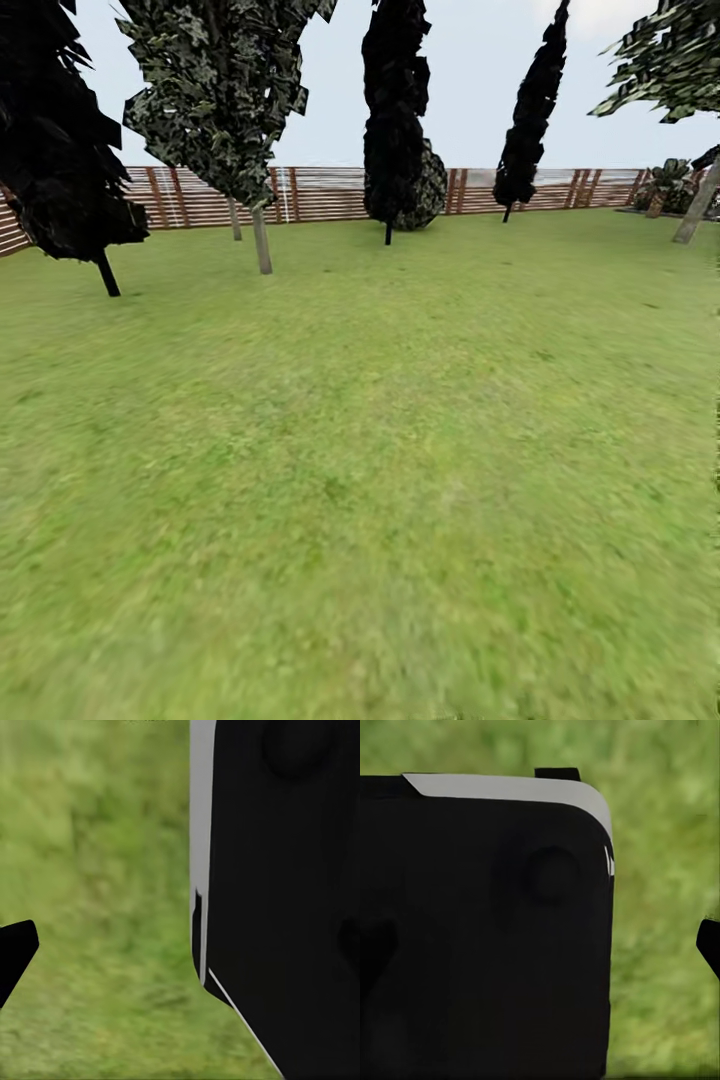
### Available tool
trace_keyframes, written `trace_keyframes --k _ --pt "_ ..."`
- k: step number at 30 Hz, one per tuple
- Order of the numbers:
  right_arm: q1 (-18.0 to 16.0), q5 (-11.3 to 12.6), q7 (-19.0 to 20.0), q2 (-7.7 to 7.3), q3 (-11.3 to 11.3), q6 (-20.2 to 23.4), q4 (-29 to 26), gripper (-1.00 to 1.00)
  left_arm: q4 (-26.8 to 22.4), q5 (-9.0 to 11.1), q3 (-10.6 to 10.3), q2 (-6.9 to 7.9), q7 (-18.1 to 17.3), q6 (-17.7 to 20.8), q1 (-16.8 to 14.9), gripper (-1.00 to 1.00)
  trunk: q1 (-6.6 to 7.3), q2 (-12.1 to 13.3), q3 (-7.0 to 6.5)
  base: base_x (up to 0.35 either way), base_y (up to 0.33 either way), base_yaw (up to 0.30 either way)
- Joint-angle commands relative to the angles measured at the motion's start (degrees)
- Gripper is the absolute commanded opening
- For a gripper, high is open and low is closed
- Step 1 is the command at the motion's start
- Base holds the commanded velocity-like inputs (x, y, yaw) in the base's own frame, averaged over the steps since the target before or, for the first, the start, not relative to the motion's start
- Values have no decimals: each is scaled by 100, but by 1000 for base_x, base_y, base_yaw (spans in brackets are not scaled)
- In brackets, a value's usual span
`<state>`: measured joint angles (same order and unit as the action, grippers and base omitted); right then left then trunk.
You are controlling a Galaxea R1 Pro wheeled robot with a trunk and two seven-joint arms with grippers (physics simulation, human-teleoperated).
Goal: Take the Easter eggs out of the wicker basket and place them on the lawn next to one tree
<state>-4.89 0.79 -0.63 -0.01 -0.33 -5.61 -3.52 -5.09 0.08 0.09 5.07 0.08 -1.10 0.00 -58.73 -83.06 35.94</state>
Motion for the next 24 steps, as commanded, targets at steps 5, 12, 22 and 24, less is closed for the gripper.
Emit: trace_keyframes --k 5,12,22,24 --pt "-4 8 -7 11 -5 -21 9 100 -5 1 6 3 1 -13 0 100 0 -2 44 0 0 -151" --pt "-4 8 -7 -2 -11 -19 9 100 -1 1 0 3 1 -13 0 100 0 -2 99 0 0 -151" --pt "-4 17 -7 -15 -11 -25 9 100 -3 1 0 3 1 -12 0 100 0 -2 180 0 0 -134" --pt "-4 17 -7 -16 -11 -26 9 100 -3 1 0 3 1 -11 0 100 0 -2 196 0 0 -128"
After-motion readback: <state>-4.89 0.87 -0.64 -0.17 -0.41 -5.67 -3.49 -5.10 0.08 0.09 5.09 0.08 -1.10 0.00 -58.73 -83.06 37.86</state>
